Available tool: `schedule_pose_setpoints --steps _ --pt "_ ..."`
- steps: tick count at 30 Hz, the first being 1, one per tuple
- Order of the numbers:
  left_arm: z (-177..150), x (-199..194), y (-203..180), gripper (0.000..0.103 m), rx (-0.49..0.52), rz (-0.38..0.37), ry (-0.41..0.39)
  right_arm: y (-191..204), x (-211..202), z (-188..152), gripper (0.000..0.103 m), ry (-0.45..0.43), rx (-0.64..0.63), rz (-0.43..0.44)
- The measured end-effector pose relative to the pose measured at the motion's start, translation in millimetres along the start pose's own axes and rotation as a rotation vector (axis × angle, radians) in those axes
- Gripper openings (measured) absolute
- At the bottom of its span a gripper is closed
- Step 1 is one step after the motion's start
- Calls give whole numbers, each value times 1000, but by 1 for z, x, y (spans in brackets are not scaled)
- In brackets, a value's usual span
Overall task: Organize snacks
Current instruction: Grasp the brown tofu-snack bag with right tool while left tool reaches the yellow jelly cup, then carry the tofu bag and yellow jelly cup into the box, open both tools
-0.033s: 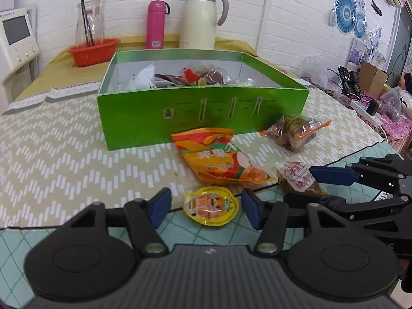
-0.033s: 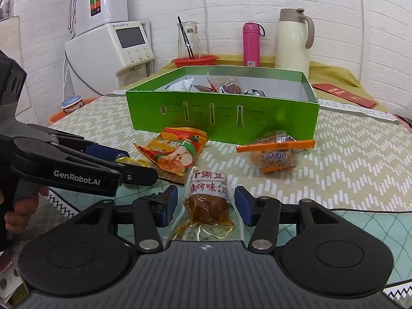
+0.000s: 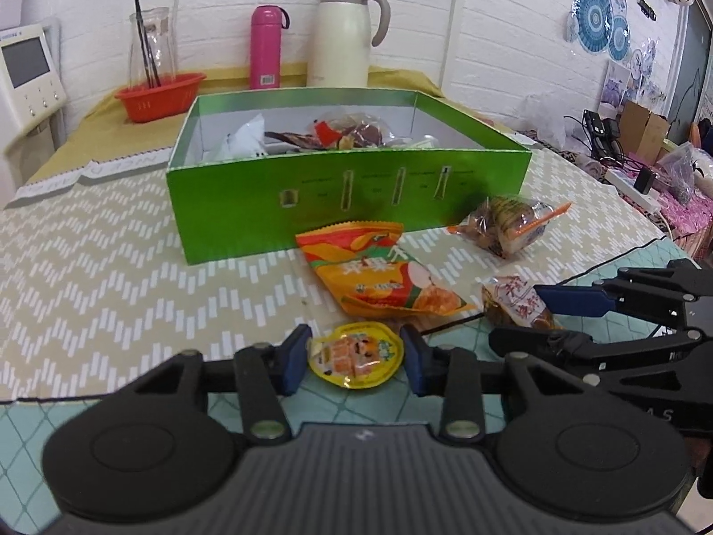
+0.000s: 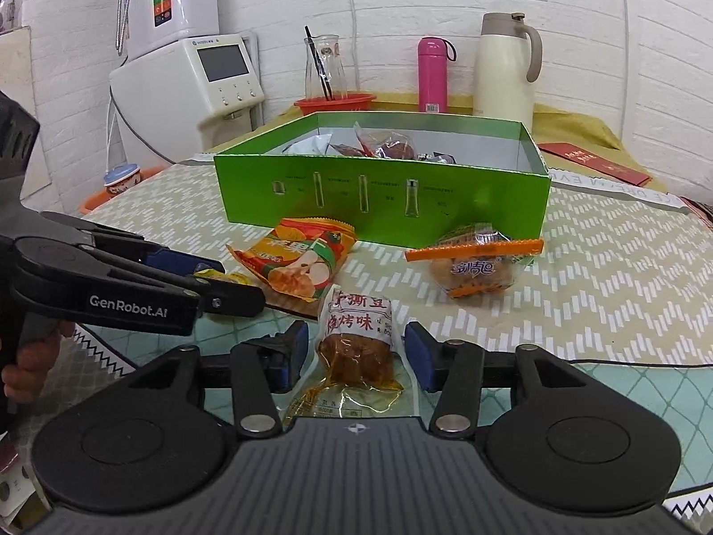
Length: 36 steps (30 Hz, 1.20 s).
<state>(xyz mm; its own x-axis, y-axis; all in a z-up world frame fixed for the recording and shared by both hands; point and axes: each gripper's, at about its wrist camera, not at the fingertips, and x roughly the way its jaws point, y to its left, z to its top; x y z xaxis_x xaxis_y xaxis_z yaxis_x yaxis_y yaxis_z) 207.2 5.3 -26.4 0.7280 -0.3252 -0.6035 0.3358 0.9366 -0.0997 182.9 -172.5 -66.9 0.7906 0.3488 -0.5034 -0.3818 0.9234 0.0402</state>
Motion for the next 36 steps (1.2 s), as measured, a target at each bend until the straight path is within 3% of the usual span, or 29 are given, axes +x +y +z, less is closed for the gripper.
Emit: schedule_pose_setpoints --steps 1,10,18,22,26,36 --pt "0 -1 0 37 -3 -4 -2 -2 -1 0 62 -9 9 5" --pt "2 -32 4 35 -39 -52 -38 0 -32 3 57 -69 10 32" --pt "58 -53 3 35 -23 -43 -176 -6 -45 48 57 -203 -52 -9" --pt "91 -37 5 35 -52 -52 -187 -16 -30 72 57 -238 -65 -47" --pt "113 -11 5 35 -60 -9 -208 -30 -5 89 57 -252 -75 -89" --pt "133 55 22 35 -100 10 -119 -68 53 104 58 -204 -14 -144"
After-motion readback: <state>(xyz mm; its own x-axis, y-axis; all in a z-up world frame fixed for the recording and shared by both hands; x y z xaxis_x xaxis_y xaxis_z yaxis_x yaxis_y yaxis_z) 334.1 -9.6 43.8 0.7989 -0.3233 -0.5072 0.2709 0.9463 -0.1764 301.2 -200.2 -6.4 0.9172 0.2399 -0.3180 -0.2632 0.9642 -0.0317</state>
